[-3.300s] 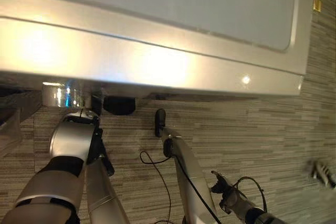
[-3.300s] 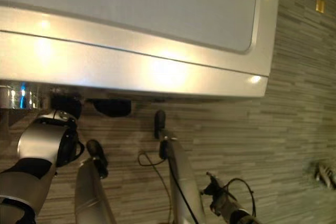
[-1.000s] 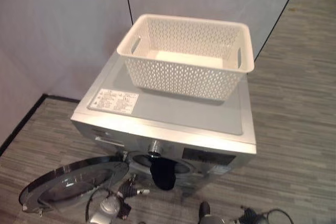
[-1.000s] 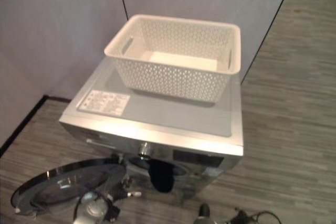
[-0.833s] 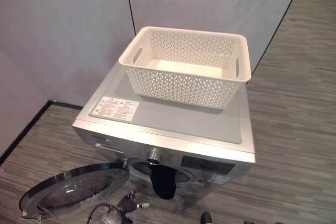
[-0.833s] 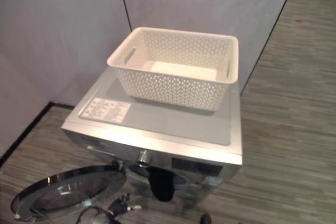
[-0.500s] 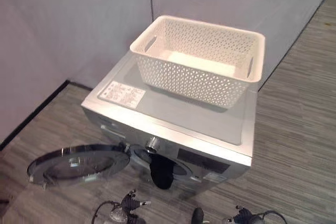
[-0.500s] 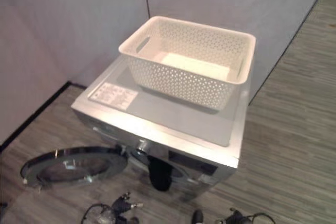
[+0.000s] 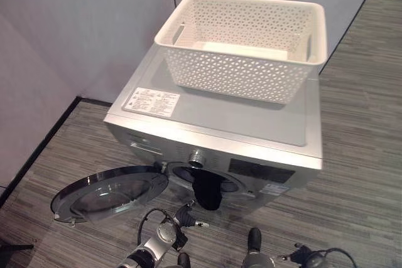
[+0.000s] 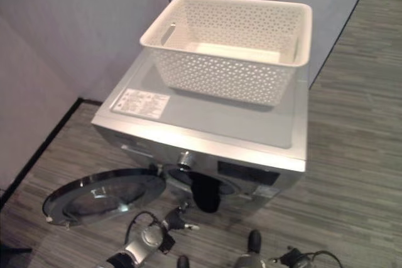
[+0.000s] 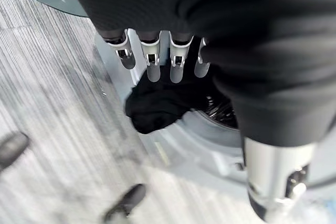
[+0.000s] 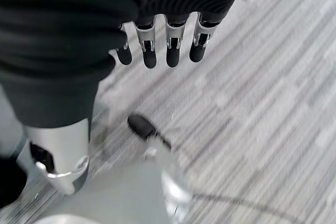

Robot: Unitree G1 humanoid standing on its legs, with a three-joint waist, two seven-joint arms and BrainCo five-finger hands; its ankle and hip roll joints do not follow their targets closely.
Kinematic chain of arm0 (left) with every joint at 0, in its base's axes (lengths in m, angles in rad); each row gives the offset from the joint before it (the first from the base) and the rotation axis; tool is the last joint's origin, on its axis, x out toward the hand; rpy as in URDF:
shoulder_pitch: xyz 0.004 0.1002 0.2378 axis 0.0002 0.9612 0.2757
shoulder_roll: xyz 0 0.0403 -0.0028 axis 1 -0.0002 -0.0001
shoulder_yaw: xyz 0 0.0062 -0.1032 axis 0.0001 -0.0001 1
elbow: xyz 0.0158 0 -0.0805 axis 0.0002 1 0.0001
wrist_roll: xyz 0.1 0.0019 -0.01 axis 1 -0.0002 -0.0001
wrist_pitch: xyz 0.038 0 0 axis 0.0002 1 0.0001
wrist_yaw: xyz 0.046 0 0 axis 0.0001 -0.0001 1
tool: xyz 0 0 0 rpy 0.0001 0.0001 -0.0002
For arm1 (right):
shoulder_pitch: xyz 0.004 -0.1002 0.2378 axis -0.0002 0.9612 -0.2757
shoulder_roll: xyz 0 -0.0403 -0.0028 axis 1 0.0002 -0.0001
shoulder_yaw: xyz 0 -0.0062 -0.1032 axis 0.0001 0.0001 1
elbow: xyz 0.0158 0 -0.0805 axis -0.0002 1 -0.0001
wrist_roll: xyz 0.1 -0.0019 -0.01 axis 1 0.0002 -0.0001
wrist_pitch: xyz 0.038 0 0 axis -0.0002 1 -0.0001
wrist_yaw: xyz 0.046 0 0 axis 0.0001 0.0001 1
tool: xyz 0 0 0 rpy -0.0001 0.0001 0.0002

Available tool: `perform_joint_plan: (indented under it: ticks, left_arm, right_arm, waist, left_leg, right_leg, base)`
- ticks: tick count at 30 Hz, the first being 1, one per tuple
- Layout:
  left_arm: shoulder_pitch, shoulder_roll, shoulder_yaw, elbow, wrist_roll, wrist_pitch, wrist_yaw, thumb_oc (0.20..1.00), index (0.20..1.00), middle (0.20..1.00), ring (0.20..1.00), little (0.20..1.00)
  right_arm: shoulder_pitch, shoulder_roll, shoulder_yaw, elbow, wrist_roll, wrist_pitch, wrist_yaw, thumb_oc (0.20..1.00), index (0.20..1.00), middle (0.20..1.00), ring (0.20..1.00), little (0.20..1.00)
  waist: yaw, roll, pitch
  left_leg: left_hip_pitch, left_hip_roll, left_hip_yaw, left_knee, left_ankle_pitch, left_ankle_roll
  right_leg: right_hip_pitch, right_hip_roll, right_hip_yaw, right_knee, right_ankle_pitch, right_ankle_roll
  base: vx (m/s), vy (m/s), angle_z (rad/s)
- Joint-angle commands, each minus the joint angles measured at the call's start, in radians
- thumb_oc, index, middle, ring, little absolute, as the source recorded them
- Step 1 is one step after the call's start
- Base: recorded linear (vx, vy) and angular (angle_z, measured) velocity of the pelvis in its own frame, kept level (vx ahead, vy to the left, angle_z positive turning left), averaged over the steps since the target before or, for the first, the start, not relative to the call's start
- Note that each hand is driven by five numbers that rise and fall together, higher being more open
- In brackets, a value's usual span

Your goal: Grab the laundry basket,head to the washer,open it,put in the laundry and shut it.

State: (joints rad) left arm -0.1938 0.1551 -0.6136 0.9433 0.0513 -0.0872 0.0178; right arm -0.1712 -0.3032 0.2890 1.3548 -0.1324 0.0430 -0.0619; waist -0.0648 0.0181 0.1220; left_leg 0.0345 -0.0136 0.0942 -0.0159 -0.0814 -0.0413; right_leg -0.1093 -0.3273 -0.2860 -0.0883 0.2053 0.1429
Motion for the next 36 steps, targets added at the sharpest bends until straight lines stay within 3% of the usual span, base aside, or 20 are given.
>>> perform_joint_plan:
  ticks: [1,5,10,13,16,17,23,28,36]
  left_arm:
    - [-0.054,-0.004,0.021,0.011,0.041,-0.024,0.03,1.0,1.0,1.0,1.0,1.0]
    - [-0.117,-0.003,-0.008,0.0,0.014,-0.027,0.05,1.0,1.0,1.0,1.0,1.0]
    - [-0.134,0.009,-0.049,-0.111,-0.053,-0.046,0.032,1.0,1.0,1.0,1.0,1.0]
    - [-0.12,0.022,-0.061,-0.163,-0.094,-0.052,0.019,1.0,1.0,1.0,1.0,1.0]
    - [-0.107,0.033,-0.116,-0.216,-0.121,-0.057,-0.007,1.0,1.0,1.0,1.0,1.0]
    - [-0.104,0.03,-0.122,-0.214,-0.125,-0.056,-0.005,1.0,1.0,1.0,1.0,1.0]
    - [-0.114,0.044,-0.153,-0.263,-0.175,-0.057,0.013,1.0,1.0,1.0,1.0,1.0]
    - [-0.132,0.071,-0.173,-0.29,-0.189,-0.053,0.026,1.0,1.0,1.0,1.0,1.0]
    - [-0.134,0.075,-0.162,-0.331,-0.249,-0.054,0.036,1.0,1.0,1.0,1.0,1.0]
  right_arm:
    - [-0.077,0.015,0.05,0.021,0.009,-0.007,0.003,1.0,1.0,1.0,1.0,1.0]
    - [-0.157,0.021,0.08,-0.002,0.037,-0.01,-0.017,1.0,1.0,1.0,1.0,1.0]
    - [-0.268,0.009,0.063,-0.007,0.107,-0.018,-0.067,1.0,1.0,1.0,1.0,1.0]
    - [-0.311,0.006,0.043,-0.008,0.153,-0.028,-0.093,1.0,1.0,1.0,1.0,1.0]
    - [-0.382,0.007,-0.012,-0.001,0.272,-0.051,-0.142,1.0,1.0,1.0,1.0,1.0]
    - [-0.395,0.013,-0.011,0.008,0.285,-0.05,-0.148,1.0,1.0,1.0,1.0,1.0]
    - [-0.511,0.016,-0.023,0.052,0.337,-0.044,-0.191,1.0,1.0,1.0,1.0,1.0]
    - [-0.618,-0.025,-0.041,0.092,0.382,-0.033,-0.22,1.0,1.0,1.0,1.0,1.0]
    - [-0.648,-0.086,-0.016,0.17,0.289,0.024,-0.218,1.0,1.0,1.0,1.0,1.0]
  waist:
    - [0.04,-0.044,0.006]
    - [0.051,-0.061,0.081]
    - [0.099,-0.047,0.14]
    - [0.123,-0.033,0.153]
    - [0.165,-0.003,0.181]
    - [0.179,0.01,0.179]
    - [0.222,0.036,0.193]
    - [0.247,0.063,0.204]
    - [0.268,0.096,0.215]
  left_leg:
    - [-0.079,0.007,-0.055,0.198,-0.156,0.005]
    - [-0.224,-0.022,-0.086,0.328,-0.172,0.014]
    - [-0.403,-0.04,-0.111,0.445,-0.179,0.008]
    - [-0.452,-0.039,-0.136,0.447,-0.157,-0.001]
    - [-0.533,-0.044,-0.204,0.419,-0.104,-0.023]
    - [-0.536,-0.03,-0.22,0.413,-0.126,-0.03]
    - [-0.622,-0.03,-0.257,0.387,-0.089,-0.045]
    - [-0.683,-0.027,-0.27,0.381,-0.072,-0.054]
    - [-0.771,-0.034,-0.264,0.38,-0.048,-0.054]
  right_leg:
    - [-0.024,-0.118,0.015,0.085,-0.027,0.107]
    - [-0.086,-0.135,0.045,0.112,-0.016,0.099]
    - [-0.168,-0.152,0.03,0.124,0.0,0.093]
    - [-0.201,-0.152,0.013,0.139,-0.003,0.093]
    - [-0.219,-0.157,-0.051,0.137,-0.012,0.094]
    - [-0.214,-0.137,-0.053,0.137,-0.035,0.102]
    - [-0.287,-0.131,-0.081,0.16,-0.052,0.098]
    - [-0.369,-0.136,-0.072,0.212,-0.08,0.093]
    - [-0.509,-0.157,-0.046,0.304,-0.108,0.092]
  base:
    - [-0.16,0.138,-0.04]
    - [-0.27,0.022,0.27]
    - [-0.22,-0.037,0.35]
    - [-0.1,-0.058,0.33]
    - [-0.12,-0.179,0.38]
    - [0.01,-0.112,0.86]
    - [-0.05,-0.051,0.34]
    - [-0.05,0.013,0.11]
    - [-0.02,0.027,0.09]
